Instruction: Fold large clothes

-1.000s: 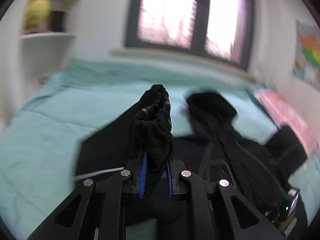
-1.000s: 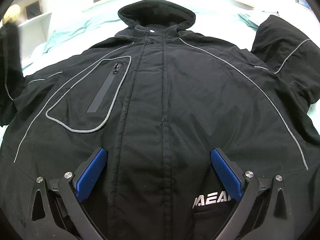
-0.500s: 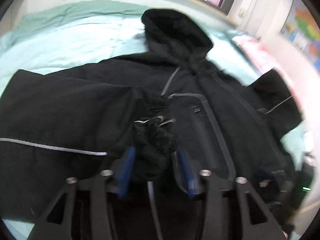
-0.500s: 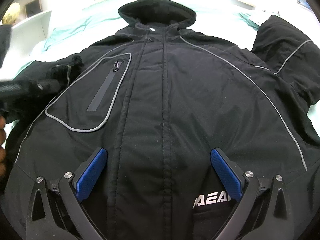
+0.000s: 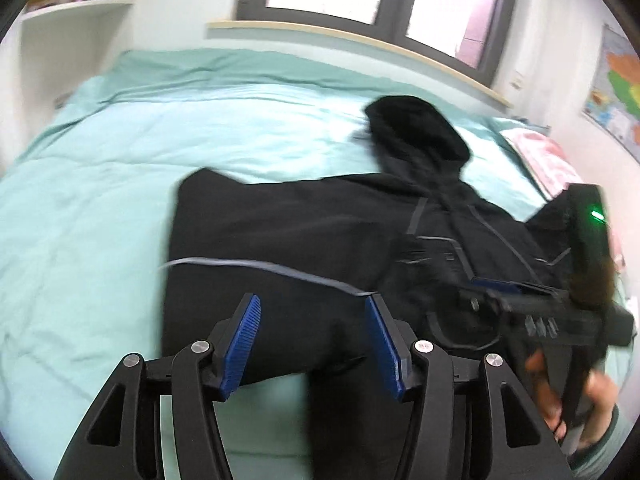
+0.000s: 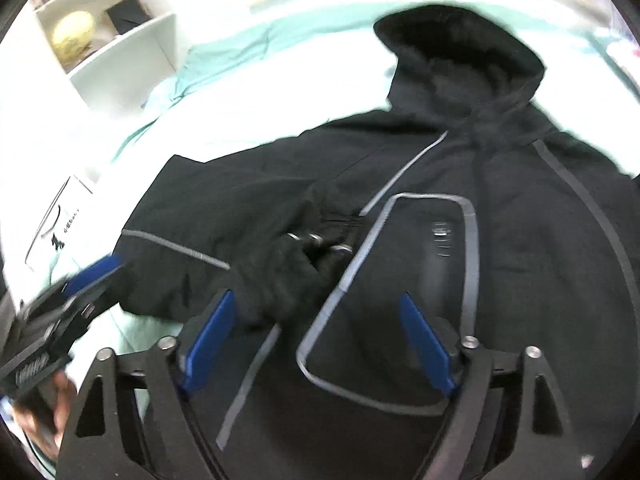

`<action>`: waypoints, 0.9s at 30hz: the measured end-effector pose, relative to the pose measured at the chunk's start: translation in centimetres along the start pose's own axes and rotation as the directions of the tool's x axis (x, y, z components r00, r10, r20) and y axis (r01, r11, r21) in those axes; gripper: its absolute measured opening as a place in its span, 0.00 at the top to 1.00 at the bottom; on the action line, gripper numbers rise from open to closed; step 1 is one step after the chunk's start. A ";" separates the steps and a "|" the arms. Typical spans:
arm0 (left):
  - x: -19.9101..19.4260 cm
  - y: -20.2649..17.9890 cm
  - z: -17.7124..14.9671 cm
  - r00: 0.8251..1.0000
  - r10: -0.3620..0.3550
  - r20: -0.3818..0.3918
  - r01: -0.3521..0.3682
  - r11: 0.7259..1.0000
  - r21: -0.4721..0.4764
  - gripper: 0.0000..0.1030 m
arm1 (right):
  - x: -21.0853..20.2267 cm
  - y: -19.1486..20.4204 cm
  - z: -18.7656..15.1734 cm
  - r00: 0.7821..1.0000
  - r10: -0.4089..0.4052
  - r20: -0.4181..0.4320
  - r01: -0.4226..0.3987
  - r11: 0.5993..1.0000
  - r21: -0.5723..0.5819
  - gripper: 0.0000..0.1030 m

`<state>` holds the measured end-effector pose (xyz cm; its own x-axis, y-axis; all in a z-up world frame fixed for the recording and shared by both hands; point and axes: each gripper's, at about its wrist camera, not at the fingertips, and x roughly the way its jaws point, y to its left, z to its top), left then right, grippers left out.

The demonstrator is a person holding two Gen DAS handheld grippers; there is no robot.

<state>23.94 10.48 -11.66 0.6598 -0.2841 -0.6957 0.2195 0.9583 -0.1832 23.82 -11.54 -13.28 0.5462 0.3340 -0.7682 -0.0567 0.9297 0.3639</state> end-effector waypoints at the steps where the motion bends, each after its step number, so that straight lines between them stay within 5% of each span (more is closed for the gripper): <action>1: -0.2 0.9 -0.1 1.000 0.011 -0.001 -0.011 1.000 -0.013 0.45 | 1.0 -0.1 0.3 1.000 0.015 -0.015 -0.015 0.999 0.033 0.19; 3: -0.5 2.9 -0.4 1.000 0.031 -0.004 -0.031 0.999 -0.043 0.45 | 3.1 -0.8 0.8 0.997 0.062 -0.041 -0.057 0.990 0.126 0.20; 5: -0.6 4.5 -0.7 0.998 0.059 -0.015 -0.060 0.996 -0.071 0.45 | 4.9 -0.9 1.1 0.993 0.106 -0.056 -0.095 0.981 0.169 0.31; 7: -0.5 5.3 -0.9 0.997 0.073 -0.022 -0.075 0.993 -0.089 0.45 | 5.4 -0.5 1.4 0.991 0.128 -0.042 -0.121 0.982 0.147 0.68; 8: -0.5 5.7 -0.9 0.997 0.077 -0.023 -0.079 0.992 -0.101 0.45 | 5.0 -0.1 1.6 0.993 0.119 -0.024 -0.115 0.985 0.125 0.71; 17: 0.2 1.5 2.3 0.999 0.048 0.024 -0.046 0.997 -0.065 0.45 | -5.7 -2.9 4.5 0.984 -0.011 0.176 0.005 0.999 0.036 0.73; 27: 5.3 -9.8 3.5 0.997 -0.033 -0.063 0.041 0.992 0.121 0.45 | -15.3 -13.0 5.8 0.914 -0.284 0.291 0.282 0.958 0.047 0.73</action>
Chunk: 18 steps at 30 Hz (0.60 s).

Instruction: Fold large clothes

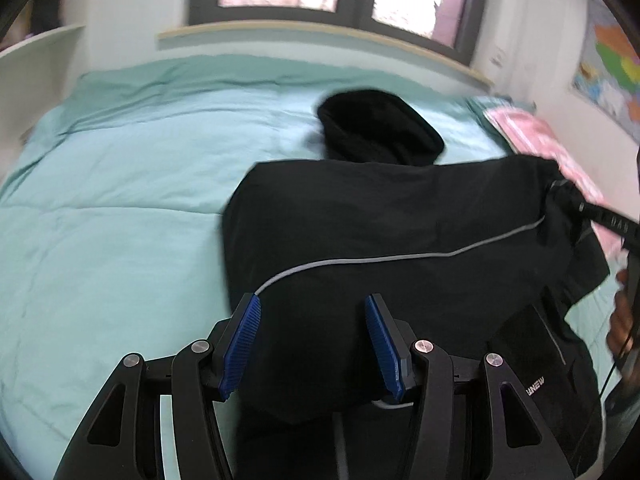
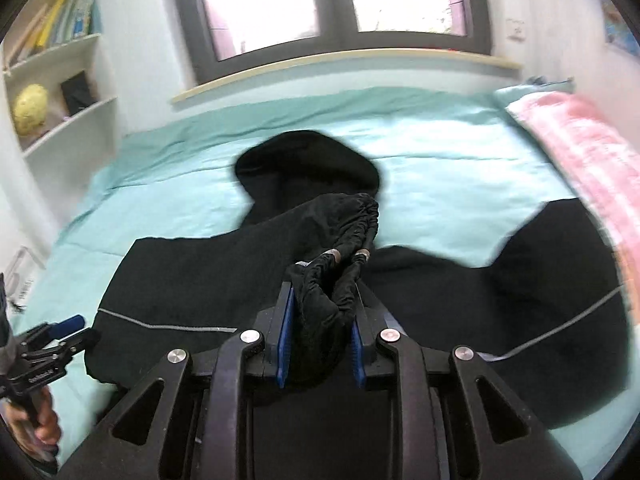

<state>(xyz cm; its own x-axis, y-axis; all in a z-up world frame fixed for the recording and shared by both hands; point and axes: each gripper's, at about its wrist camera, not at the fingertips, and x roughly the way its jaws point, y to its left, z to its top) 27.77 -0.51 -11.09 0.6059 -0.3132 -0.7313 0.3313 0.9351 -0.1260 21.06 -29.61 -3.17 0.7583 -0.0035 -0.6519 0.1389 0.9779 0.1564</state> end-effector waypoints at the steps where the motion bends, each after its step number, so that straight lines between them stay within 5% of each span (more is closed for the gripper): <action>1: 0.8 -0.8 -0.1 1.000 -0.001 -0.015 0.001 1.000 0.015 0.45 | -0.2 -0.8 0.0 1.000 -0.021 0.002 0.021 1.000 -0.002 0.73; 10: 10.3 -1.9 -2.7 0.979 0.012 -0.204 -0.014 1.000 -0.004 0.46 | 5.7 -10.9 -5.7 0.977 -0.110 -0.185 0.128 0.988 0.088 0.73; 13: 10.4 -1.8 -2.8 0.979 0.014 -0.201 -0.015 1.000 -0.004 0.46 | 9.0 -13.0 -9.1 0.943 -0.095 -0.318 0.146 0.979 0.140 0.71; 18: 7.5 -1.6 -1.7 0.984 -0.029 -0.173 0.029 1.000 -0.001 0.45 | 5.9 -12.8 -8.0 0.945 -0.127 -0.301 0.166 0.981 0.106 0.57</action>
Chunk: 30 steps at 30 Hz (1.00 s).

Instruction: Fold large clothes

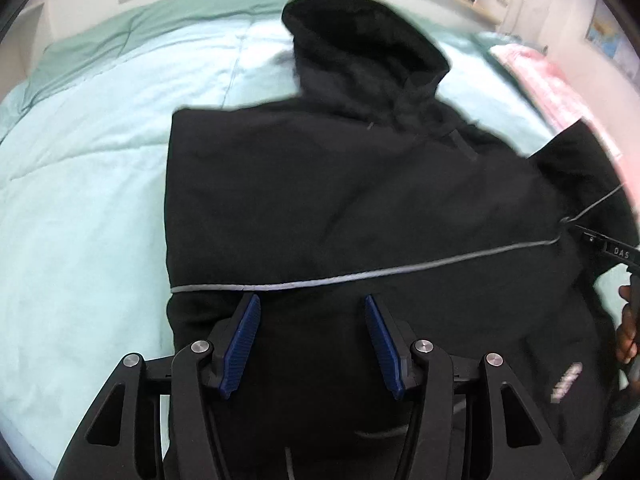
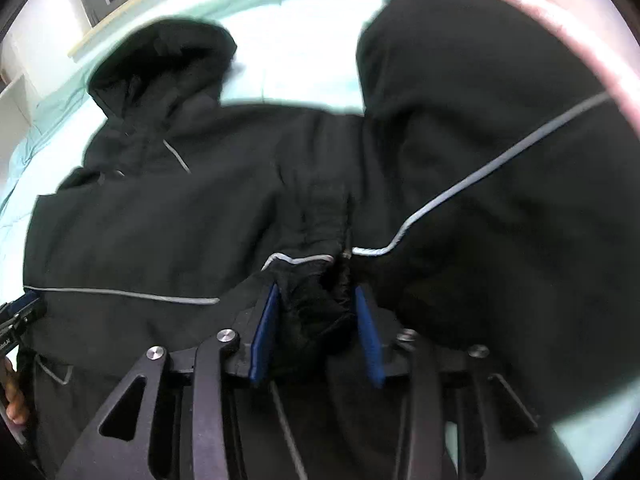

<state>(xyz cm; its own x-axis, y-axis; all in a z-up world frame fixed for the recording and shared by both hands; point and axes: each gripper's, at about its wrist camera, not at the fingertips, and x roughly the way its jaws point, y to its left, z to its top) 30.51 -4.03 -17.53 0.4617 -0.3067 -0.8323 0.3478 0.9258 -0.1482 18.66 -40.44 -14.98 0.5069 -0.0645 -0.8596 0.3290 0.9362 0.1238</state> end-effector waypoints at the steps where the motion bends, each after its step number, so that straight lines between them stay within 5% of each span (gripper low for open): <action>1: -0.9 0.2 0.3 0.999 -0.027 0.020 0.027 1.000 -0.012 0.45 | -1.9 0.5 0.2 0.999 -0.005 0.054 0.006 1.000 -0.020 0.52; 3: -2.5 0.5 1.1 0.997 -0.038 0.062 0.041 0.998 -0.038 0.45 | -5.5 2.1 0.6 0.987 0.016 0.158 -0.006 0.998 -0.061 0.42; 5: -2.6 0.3 1.7 0.997 -0.008 0.077 0.012 0.999 -0.052 0.44 | -7.4 4.4 0.9 0.977 0.068 0.201 -0.046 0.993 -0.110 0.41; 8: -0.2 1.0 1.2 0.999 0.042 0.013 -0.041 0.996 -0.073 0.44 | -5.8 8.3 0.3 0.986 0.090 0.143 -0.061 0.979 -0.197 0.41; 11: 3.4 1.9 -0.5 0.991 0.111 -0.071 -0.116 0.991 -0.072 0.43 | -0.3 10.4 -1.8 0.999 -0.021 0.029 0.028 0.965 -0.259 0.41; 13: 3.2 1.7 -0.9 0.991 0.121 -0.052 -0.124 0.991 -0.052 0.43 | 3.8 9.7 -3.3 0.997 -0.036 -0.075 0.018 0.973 -0.232 0.42; 19: 2.0 1.0 -0.5 0.981 0.175 -0.077 -0.179 0.983 -0.040 0.43 | 2.7 7.7 -3.9 0.998 0.032 -0.045 -0.038 0.986 -0.161 0.43; 25: -2.0 -3.6 -0.1 0.995 0.089 -0.040 -0.090 0.996 -0.017 0.43 | -4.9 5.1 -5.8 0.989 0.138 0.044 -0.129 0.978 -0.162 0.43; 30: -3.7 -13.7 1.6 1.000 0.000 0.026 -0.003 0.993 0.120 0.43 | -11.0 -1.0 -6.8 0.982 0.127 0.138 -0.115 0.989 -0.089 0.42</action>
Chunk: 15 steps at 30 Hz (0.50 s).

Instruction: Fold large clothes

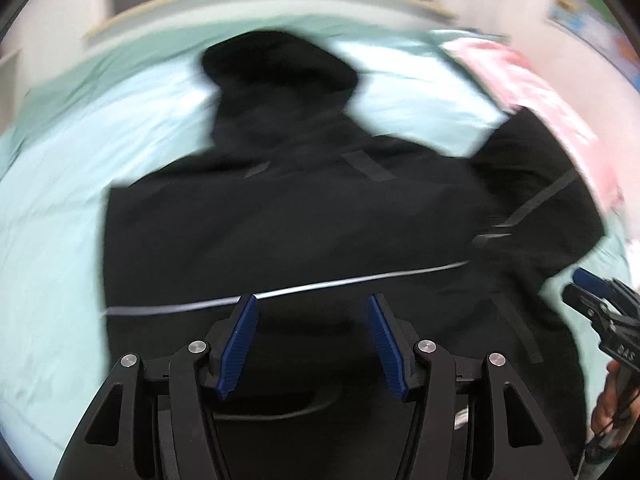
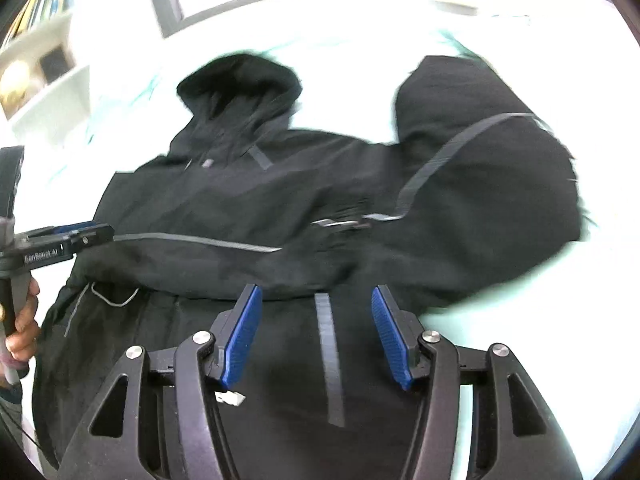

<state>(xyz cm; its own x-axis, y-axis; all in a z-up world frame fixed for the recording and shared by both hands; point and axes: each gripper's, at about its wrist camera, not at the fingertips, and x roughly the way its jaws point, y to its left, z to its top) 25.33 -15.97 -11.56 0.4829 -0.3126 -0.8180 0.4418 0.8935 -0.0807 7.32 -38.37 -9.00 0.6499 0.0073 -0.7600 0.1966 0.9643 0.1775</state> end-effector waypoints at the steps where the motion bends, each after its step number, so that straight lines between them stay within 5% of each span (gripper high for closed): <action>1: 0.1 -2.5 0.5 1.000 -0.023 0.010 0.023 0.999 0.029 0.43 | -0.9 -1.4 0.1 1.000 -0.006 0.014 0.005 1.000 0.018 0.42; 5: 1.8 -9.7 1.9 0.994 -0.101 0.031 0.098 0.992 0.085 0.43 | -3.5 -7.7 0.3 0.997 -0.040 0.059 0.033 0.992 0.118 0.41; 8: 4.7 -13.5 2.5 0.983 -0.182 0.015 0.181 0.982 0.042 0.43 | -4.6 -12.7 0.4 0.996 -0.066 0.067 0.051 0.979 0.196 0.41; 12: 9.3 -15.7 2.0 0.978 -0.205 -0.036 0.206 0.979 0.010 0.43 | -5.1 -19.3 0.3 0.992 -0.108 0.069 0.083 0.951 0.298 0.40; 15: 14.2 -16.5 0.8 0.965 -0.228 -0.129 0.228 0.973 -0.016 0.37 | -4.8 -23.9 0.5 0.994 -0.071 0.087 0.031 0.918 0.394 0.39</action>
<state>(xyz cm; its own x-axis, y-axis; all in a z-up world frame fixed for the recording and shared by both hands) 25.56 -35.38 -21.43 0.2673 -0.4639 -0.8446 0.5279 0.8038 -0.2745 -0.14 -61.58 -9.31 0.6959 -0.0840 -0.7132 0.4900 0.7815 0.3862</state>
